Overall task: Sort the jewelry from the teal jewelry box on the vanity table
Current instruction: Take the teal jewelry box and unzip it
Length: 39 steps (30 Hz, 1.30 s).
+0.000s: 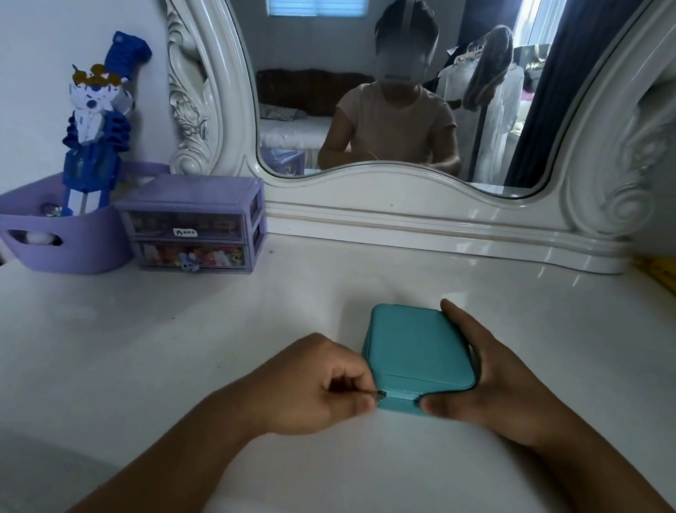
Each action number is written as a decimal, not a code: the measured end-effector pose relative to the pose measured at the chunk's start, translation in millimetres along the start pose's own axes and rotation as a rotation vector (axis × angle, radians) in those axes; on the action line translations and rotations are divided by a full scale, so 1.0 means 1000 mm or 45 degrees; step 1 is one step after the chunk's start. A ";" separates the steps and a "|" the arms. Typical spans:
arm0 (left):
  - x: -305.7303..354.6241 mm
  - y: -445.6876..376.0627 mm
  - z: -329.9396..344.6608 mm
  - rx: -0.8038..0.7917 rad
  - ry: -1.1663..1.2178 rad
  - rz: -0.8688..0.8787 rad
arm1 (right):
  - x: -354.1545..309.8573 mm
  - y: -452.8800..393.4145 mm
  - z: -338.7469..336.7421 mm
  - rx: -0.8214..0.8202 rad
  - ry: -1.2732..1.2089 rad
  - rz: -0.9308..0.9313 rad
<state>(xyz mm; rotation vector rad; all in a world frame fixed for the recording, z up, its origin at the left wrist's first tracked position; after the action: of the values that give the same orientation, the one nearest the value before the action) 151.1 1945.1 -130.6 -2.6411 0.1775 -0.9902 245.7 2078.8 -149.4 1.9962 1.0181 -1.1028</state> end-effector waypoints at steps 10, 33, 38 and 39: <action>0.030 0.000 0.013 0.164 -0.286 -0.041 | -0.008 0.008 -0.002 0.116 0.317 -0.159; -0.033 -0.033 0.003 -0.037 0.093 -0.033 | -0.052 0.045 0.025 0.335 0.808 -0.963; -0.051 -0.015 -0.016 0.002 0.142 -0.099 | -0.045 0.041 0.007 0.392 0.780 -0.848; -0.052 -0.013 -0.017 0.004 0.151 -0.107 | -0.046 0.040 0.007 0.408 0.786 -0.840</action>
<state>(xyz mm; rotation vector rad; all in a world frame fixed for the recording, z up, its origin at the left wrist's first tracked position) 100.8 1964.8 -146.4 -2.6071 0.0919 -1.1749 260.8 2038.2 -105.5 2.4019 2.0361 -1.0182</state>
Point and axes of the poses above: each hand's wrist, its own y-axis away from the middle knuckle, its own z-axis out of the palm, x = y × z, the point moved 8 cm from there along -y, towards the middle knuckle, and after that the axes turned 14 degrees about z, right-handed, at the moved point
